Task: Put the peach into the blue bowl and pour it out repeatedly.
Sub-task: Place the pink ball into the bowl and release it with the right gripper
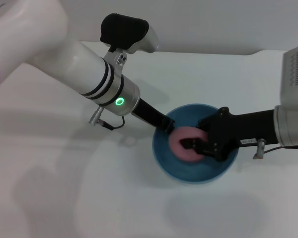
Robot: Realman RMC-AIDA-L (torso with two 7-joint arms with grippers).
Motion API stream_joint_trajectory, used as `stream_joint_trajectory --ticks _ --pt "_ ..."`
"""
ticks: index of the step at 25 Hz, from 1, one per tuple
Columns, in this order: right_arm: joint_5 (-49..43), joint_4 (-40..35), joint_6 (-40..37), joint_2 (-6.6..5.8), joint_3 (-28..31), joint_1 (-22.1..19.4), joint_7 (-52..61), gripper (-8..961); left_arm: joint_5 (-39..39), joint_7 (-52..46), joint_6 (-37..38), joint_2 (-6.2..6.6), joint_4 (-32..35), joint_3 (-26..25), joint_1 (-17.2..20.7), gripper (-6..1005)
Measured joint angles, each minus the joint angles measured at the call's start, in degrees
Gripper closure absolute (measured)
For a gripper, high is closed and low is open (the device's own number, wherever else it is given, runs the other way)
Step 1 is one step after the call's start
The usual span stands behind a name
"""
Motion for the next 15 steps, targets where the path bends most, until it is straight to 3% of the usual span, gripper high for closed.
stream_joint_trajectory --ticks 1,14,15 --pt "-0.20 0.08 0.56 0.01 -0.69 0.22 0.45 841 -0.07 -0.02 0.10 0.02 0.03 -0.01 0.02 999" --pt "-0.55 0.35 1.89 -0.05 -1.02 0.98 3.57 306 -0.44 -0.17 1.22 0.25 0.06 -0.12 0.05 1000" --pt "-0.55 0.18 1.90 -0.05 -0.62 0.82 3.57 306 -0.36 -0.18 1.22 0.26 0.07 -0.12 0.07 1000"
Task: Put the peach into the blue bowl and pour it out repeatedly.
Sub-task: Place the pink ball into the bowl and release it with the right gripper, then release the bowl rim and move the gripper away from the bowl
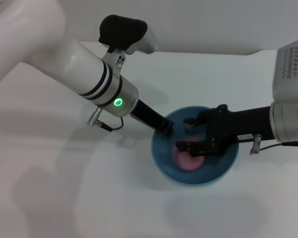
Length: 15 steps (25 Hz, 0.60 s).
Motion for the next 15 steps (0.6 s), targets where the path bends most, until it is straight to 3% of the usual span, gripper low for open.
stream_joint_trajectory --ticks 9,15 --pt "0.59 -0.68 1.89 0.12 8.37 -2.22 -0.25 304 3.73 0.62 -0.72 0.15 -0.26 1.25 0.36 1000" --pt "0.63 -0.17 4.56 0.12 10.98 -3.56 -0.68 304 6.76 0.59 0.22 0.03 -0.31 2.83 0.01 1000"
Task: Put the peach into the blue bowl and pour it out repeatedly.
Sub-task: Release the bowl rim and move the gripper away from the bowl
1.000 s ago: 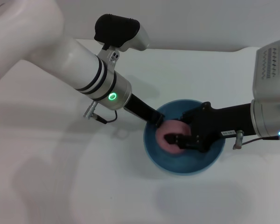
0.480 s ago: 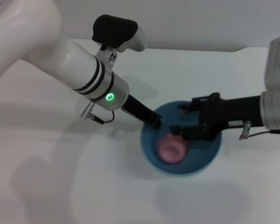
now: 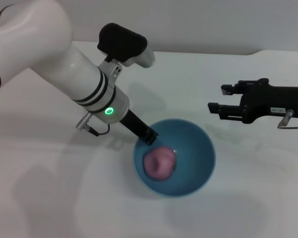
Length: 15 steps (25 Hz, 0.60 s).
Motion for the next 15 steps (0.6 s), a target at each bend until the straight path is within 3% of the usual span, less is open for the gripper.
stream_joint_trajectory --ticks 8,13,15 --pt "0.07 0.35 0.66 0.14 0.84 -0.72 -0.07 305 0.13 -0.30 -1.24 -0.29 0.72 2.75 -0.06 1000" --pt "0.09 0.58 0.70 0.16 0.88 -0.74 -0.09 305 -0.28 -0.47 -1.46 0.02 2.41 1.53 0.34 899" --pt "0.09 0.75 0.72 0.16 0.89 -0.76 -0.10 305 -0.30 -0.53 -1.39 0.10 2.94 0.30 0.43 799"
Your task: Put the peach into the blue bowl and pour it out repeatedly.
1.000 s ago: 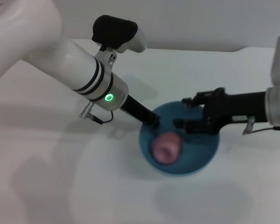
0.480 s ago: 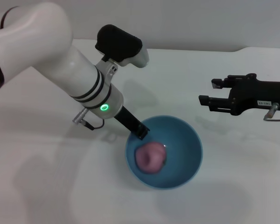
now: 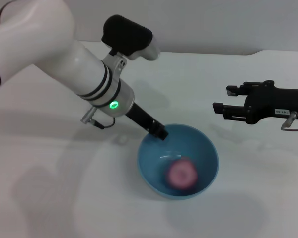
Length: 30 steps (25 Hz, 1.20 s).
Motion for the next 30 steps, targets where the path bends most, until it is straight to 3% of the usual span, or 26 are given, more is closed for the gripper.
stream_joint_trajectory --ticks 3,6,11,16,20,25,30 --pt "0.00 0.17 0.03 0.00 0.02 -0.07 -0.01 305 -0.01 0.27 0.06 0.14 0.59 -3.09 0.19 648" --pt "0.00 0.33 0.17 0.00 0.05 -0.12 -0.03 305 -0.06 2.33 -0.56 0.20 1.04 -7.59 0.99 407" --pt "0.00 0.88 1.83 0.00 0.06 -0.33 -0.03 305 -5.79 9.62 -1.32 0.26 1.88 -16.20 3.85 347" --pt "3.02 2.07 5.61 0.02 0.10 -1.09 0.09 306 -22.14 22.81 -1.41 0.30 0.33 -26.41 8.48 288" --pt "18.84 8.72 9.28 -0.25 2.46 -1.51 -0.58 306 -41.18 36.03 -0.30 0.36 -4.98 -34.51 13.31 276" --pt "41.74 22.50 8.54 -0.50 10.83 -1.18 -2.94 306 -65.15 54.93 5.09 0.38 -15.81 -43.76 18.62 277" --pt "55.21 33.21 4.63 -0.55 18.78 -1.91 -4.10 305 -75.62 76.32 8.04 0.10 -20.37 -46.91 23.24 278"
